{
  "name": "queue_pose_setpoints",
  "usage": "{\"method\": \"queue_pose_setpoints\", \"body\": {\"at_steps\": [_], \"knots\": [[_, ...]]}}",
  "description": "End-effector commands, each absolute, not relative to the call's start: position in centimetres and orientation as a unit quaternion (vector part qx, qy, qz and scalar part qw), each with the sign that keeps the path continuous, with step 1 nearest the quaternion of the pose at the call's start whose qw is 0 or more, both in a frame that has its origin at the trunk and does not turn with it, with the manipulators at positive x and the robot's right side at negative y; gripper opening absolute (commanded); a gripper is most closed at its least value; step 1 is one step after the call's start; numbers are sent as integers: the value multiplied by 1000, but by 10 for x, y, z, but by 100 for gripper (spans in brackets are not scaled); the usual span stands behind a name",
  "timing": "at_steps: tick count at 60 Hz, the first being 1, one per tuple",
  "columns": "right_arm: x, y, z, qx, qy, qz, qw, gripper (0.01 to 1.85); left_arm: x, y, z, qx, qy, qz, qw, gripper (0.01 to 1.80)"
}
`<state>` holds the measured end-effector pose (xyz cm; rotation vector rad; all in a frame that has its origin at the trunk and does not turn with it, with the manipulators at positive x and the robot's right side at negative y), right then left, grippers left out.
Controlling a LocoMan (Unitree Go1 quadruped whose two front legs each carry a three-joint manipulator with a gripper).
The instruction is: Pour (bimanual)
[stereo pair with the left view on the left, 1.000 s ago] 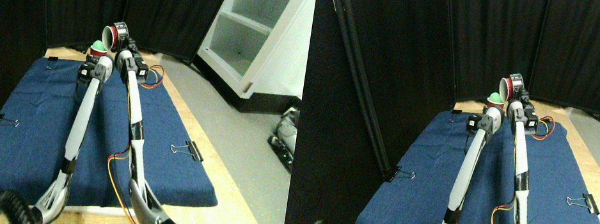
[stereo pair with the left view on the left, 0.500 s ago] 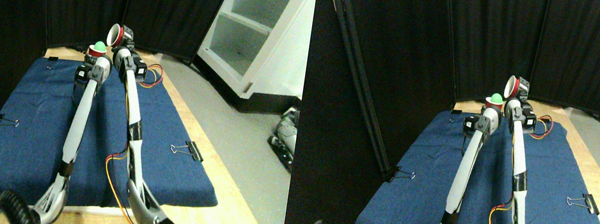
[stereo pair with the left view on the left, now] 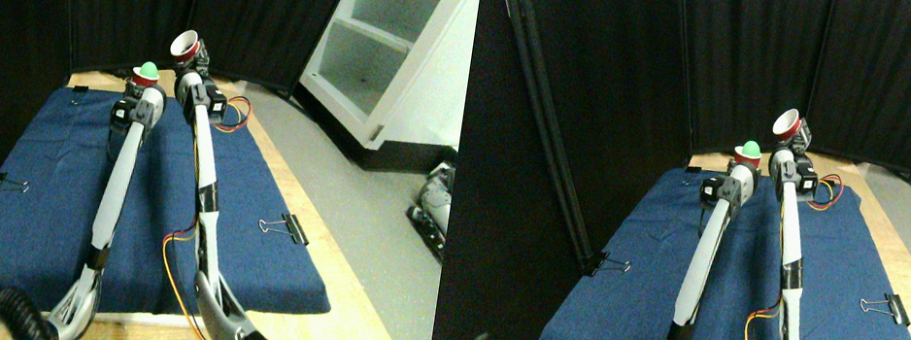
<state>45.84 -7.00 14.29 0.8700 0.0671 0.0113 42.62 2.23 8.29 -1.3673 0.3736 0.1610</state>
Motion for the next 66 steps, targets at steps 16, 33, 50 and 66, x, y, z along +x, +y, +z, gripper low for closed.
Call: {"method": "queue_pose_setpoints", "body": {"at_steps": [16, 33, 50, 66], "knots": [[461, -97, 122, 457, 0, -8, 889, 33, 436, 45, 94, -627, 136, 41, 766, 33], [456, -116, 104, 468, -16, -7, 884, 33, 440, 60, 90, -624, 119, 49, 771, 33], [454, -131, 98, 518, -24, -13, 855, 33, 444, 81, 78, -619, 111, 57, 775, 33], [450, -131, 91, 541, -24, -27, 841, 33, 444, 99, 55, -620, 100, 79, 775, 33]]}}
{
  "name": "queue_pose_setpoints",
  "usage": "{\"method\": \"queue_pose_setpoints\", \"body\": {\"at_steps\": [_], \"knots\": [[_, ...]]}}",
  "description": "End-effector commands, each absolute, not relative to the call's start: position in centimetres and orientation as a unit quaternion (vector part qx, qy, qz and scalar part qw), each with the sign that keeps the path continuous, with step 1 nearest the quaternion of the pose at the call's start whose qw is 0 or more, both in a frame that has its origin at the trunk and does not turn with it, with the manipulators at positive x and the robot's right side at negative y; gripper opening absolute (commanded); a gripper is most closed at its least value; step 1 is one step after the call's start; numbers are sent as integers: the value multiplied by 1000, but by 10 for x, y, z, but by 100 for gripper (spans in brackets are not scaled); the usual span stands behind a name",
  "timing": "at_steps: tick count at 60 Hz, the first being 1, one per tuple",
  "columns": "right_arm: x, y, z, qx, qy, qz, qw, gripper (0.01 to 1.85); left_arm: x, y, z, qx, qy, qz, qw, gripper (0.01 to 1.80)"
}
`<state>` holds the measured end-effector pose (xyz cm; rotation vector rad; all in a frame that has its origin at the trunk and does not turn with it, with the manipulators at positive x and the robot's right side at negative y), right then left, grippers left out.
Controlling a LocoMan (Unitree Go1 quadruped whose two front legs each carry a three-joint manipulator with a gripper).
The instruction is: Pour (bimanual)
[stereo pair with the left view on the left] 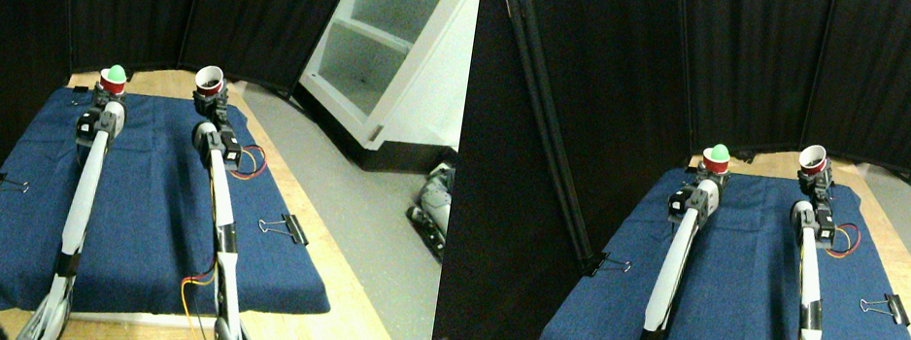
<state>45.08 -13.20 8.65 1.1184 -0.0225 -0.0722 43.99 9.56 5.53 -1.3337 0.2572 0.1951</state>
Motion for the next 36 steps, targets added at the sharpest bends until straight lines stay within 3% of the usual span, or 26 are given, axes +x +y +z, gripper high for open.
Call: {"method": "queue_pose_setpoints", "body": {"at_steps": [1, 12, 36], "knots": [[450, -131, 90, 541, -24, -30, 840, 33, 443, 101, 53, -619, 102, 80, 775, 33], [448, -128, 83, 548, -27, -37, 835, 33, 443, 114, 31, -626, 104, 87, 768, 33], [447, -130, 63, 566, -19, -48, 823, 33, 443, 124, 11, -627, 93, 109, 765, 33]]}}
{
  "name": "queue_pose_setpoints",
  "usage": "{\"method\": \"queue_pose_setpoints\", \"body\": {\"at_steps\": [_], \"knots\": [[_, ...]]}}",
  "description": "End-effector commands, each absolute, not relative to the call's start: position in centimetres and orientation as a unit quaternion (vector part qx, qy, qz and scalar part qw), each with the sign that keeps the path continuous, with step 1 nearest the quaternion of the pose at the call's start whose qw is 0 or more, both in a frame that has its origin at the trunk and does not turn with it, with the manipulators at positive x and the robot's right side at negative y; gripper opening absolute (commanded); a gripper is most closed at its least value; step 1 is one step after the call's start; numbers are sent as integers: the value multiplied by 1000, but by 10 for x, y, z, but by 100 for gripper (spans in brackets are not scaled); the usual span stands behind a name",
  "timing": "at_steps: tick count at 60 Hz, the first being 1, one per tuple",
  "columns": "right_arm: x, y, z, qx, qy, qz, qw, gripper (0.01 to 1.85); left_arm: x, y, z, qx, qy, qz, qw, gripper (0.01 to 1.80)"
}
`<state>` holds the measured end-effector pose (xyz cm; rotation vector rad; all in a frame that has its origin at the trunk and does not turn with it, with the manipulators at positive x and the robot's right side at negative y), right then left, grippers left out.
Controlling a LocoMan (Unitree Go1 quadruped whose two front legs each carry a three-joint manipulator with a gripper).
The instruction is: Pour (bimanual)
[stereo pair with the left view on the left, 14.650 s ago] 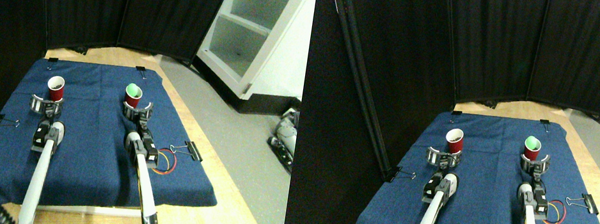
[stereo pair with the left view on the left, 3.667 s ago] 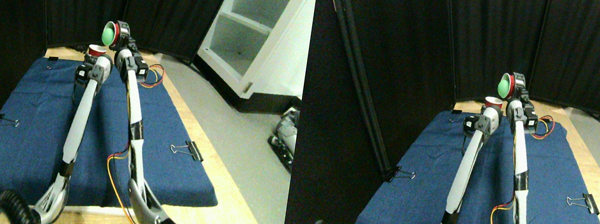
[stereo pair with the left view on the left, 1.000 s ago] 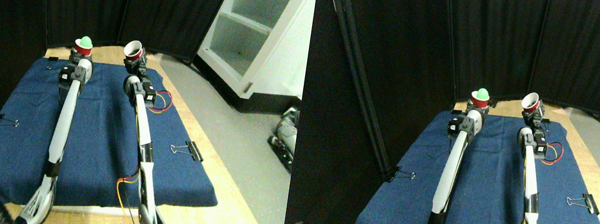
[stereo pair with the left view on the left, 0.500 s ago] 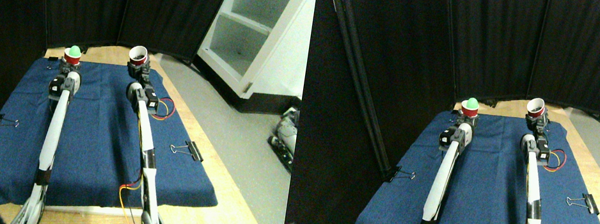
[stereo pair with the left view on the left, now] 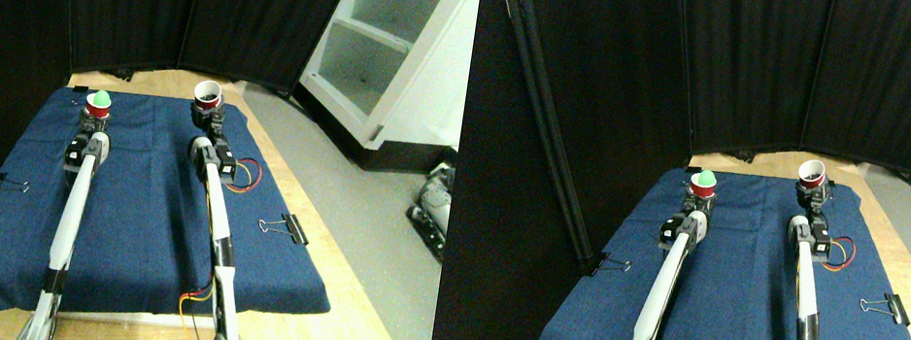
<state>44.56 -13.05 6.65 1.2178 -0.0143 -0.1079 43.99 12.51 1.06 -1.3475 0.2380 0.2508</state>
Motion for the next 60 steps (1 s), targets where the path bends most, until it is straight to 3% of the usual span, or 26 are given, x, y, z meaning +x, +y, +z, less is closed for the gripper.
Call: {"method": "queue_pose_setpoints", "body": {"at_steps": [1, 15, 35, 60], "knots": [[447, -131, 62, 567, -19, -50, 822, 33, 443, 124, 11, -626, 93, 109, 766, 33], [443, -130, 49, 595, -27, -68, 801, 33, 442, 125, 5, -635, 86, 116, 759, 33], [441, -142, 30, 569, -32, -75, 818, 33, 440, 122, 1, -638, 84, 117, 757, 33], [432, -147, 7, 611, -22, -104, 784, 33, 435, 115, -10, -643, 87, 130, 749, 33]]}}
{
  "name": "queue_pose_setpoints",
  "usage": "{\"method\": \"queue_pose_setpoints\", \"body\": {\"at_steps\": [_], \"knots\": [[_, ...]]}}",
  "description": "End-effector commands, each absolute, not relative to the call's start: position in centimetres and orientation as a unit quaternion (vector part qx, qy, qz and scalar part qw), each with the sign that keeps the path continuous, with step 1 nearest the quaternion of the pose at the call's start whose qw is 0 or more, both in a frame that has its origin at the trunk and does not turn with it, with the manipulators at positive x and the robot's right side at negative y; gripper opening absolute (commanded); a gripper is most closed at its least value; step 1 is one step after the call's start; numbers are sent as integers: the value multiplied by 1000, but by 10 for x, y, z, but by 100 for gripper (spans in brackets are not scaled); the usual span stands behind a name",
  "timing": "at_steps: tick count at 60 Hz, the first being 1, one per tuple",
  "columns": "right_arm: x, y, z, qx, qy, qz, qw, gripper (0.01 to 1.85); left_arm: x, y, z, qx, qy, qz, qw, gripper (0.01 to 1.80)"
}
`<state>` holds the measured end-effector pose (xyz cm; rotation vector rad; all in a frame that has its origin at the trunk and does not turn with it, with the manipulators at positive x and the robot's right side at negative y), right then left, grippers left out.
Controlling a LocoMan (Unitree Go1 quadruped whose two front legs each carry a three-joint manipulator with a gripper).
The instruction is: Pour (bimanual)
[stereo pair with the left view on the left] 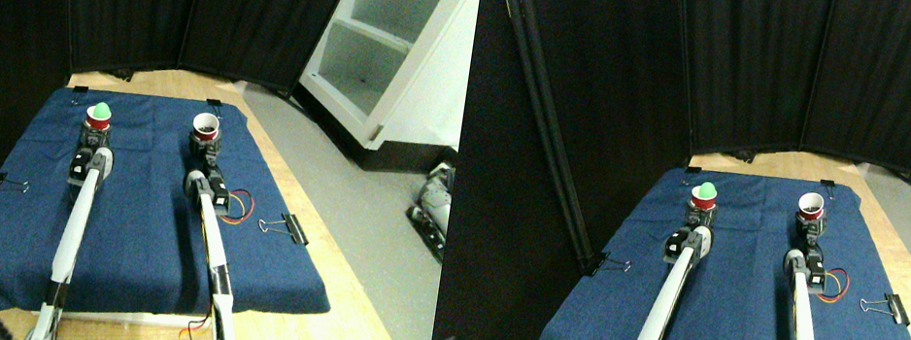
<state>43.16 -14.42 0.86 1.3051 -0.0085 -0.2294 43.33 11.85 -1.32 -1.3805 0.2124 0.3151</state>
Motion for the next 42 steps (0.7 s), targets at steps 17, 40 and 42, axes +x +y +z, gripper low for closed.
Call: {"method": "queue_pose_setpoints", "body": {"at_steps": [17, 40, 42], "knots": [[429, -149, -6, 614, -33, -109, 781, 33, 432, 115, -20, -646, 83, 144, 745, 33], [430, -148, -6, 610, -36, -120, 783, 33, 432, 116, -26, -647, 77, 145, 744, 33], [430, -148, -6, 609, -31, -117, 784, 33, 432, 116, -26, -644, 79, 146, 747, 33]]}}
